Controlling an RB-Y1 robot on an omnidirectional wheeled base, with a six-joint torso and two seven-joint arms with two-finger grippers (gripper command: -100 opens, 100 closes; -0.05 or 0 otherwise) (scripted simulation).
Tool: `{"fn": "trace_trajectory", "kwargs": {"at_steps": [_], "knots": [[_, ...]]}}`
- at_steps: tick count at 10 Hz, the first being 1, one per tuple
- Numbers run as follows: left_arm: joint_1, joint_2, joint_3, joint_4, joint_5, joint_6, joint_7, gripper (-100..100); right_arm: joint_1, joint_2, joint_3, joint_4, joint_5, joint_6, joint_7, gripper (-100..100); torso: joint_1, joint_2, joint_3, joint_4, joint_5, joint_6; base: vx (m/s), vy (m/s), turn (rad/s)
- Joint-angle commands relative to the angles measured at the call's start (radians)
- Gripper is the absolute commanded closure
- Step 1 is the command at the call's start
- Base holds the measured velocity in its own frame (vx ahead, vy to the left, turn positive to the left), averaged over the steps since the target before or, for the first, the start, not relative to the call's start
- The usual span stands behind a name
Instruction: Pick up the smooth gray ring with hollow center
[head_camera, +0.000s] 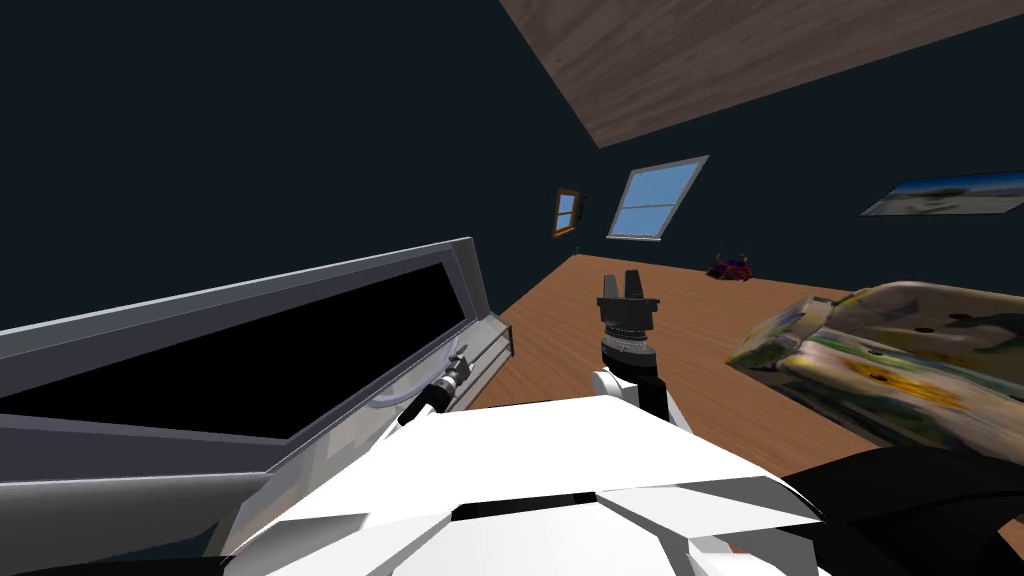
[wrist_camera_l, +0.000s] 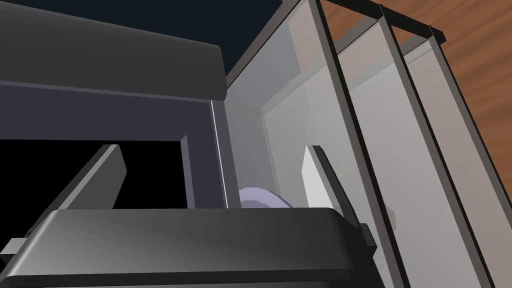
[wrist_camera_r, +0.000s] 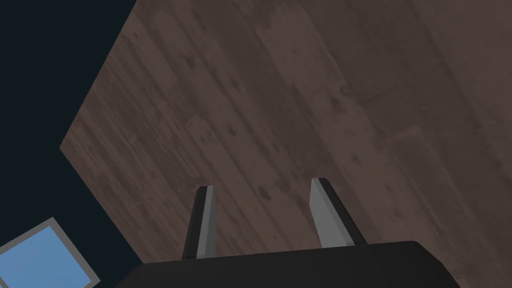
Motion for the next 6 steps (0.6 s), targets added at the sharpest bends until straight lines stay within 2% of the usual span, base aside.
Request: {"fn": "trace_trajectory", "kwargs": {"at_steps": [1, 2, 3, 6], "knots": [[-0.014, 0.015, -0.021, 0.050, 0.015, -0.003, 0.004, -100, 0.000, 0.000, 0.000, 0.000, 0.000, 0.000, 0.000, 0, 0.000, 0.000, 0.000, 0.000, 0.000, 0.000, 0.038, 0.052, -0.137], [-0.014, 0.015, -0.021, 0.073, 0.015, -0.003, 0.004, -100, 0.000, 0.000, 0.000, 0.000, 0.000, 0.000, 0.000, 0, 0.001, -0.001, 0.000, 0.000, 0.000, -0.001, 0.021, 0.027, 0.005], [-0.023, 0.032, -0.036, 0.103, 0.032, 0.016, 0.009, -100, 0.000, 0.000, 0.000, 0.000, 0.000, 0.000, 0.000, 0, -0.001, 0.000, 0.000, 0.000, 0.000, -0.001, 0.028, 0.021, -0.181], [-0.033, 0.049, -0.051, 0.165, 0.049, 0.033, 0.013, -100, 0.000, 0.000, 0.000, 0.000, 0.000, 0.000, 0.000, 0, 0.000, -0.001, 0.000, 0.000, 0.000, 0.000, 0.030, 0.034, -0.156]]}}
